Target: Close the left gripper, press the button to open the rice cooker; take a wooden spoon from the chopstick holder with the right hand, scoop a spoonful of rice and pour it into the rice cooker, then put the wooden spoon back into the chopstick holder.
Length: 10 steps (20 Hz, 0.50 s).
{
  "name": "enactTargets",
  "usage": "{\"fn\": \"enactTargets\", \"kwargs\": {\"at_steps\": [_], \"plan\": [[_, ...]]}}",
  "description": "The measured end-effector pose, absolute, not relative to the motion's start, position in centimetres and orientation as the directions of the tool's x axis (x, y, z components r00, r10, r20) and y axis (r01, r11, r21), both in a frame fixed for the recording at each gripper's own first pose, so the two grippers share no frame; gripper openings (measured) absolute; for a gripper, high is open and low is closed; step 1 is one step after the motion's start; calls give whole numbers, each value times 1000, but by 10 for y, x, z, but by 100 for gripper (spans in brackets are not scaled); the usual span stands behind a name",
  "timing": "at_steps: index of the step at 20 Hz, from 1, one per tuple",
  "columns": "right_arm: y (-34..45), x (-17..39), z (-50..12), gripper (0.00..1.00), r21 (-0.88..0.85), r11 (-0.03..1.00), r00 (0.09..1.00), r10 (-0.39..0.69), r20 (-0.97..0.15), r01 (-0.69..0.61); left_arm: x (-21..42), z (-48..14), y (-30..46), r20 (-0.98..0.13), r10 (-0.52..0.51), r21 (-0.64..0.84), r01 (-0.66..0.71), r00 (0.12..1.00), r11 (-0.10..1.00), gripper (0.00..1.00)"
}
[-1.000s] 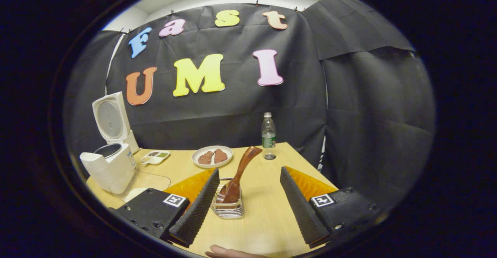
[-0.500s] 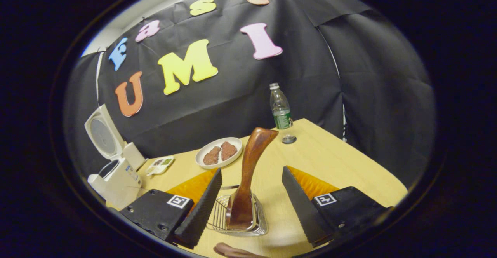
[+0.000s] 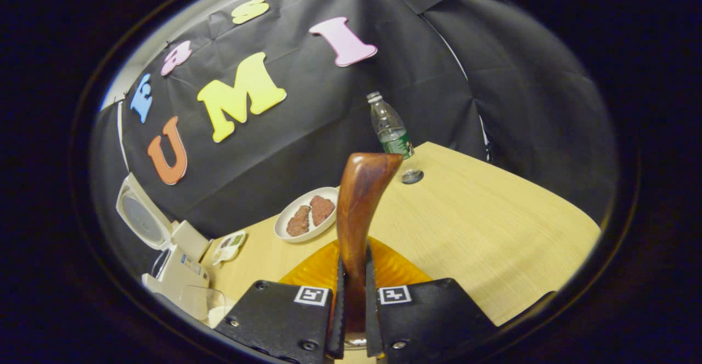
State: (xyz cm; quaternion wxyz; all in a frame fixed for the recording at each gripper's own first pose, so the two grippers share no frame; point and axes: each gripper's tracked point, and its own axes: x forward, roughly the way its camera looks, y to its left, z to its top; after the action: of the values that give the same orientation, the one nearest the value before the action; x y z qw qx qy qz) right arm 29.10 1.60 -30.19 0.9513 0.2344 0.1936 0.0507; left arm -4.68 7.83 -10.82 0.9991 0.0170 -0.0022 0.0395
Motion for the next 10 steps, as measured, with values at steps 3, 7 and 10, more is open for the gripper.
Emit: {"fn": "enactTargets", "kwargs": {"at_steps": [3,7,10], "plan": [[18,280,-273,16,367,928,942,181,-282,-69,-45,-112,77,-1,62,30,-62,998,998,96],[30,260,-224,15,299,947,957,188,-220,-117,-43,-114,75,-1,41,17,-41,999,999,96],[50,239,-196,10,282,948,959,206,-196,-146,-45,-115,76,3,36,9,-36,999,999,96]]}}
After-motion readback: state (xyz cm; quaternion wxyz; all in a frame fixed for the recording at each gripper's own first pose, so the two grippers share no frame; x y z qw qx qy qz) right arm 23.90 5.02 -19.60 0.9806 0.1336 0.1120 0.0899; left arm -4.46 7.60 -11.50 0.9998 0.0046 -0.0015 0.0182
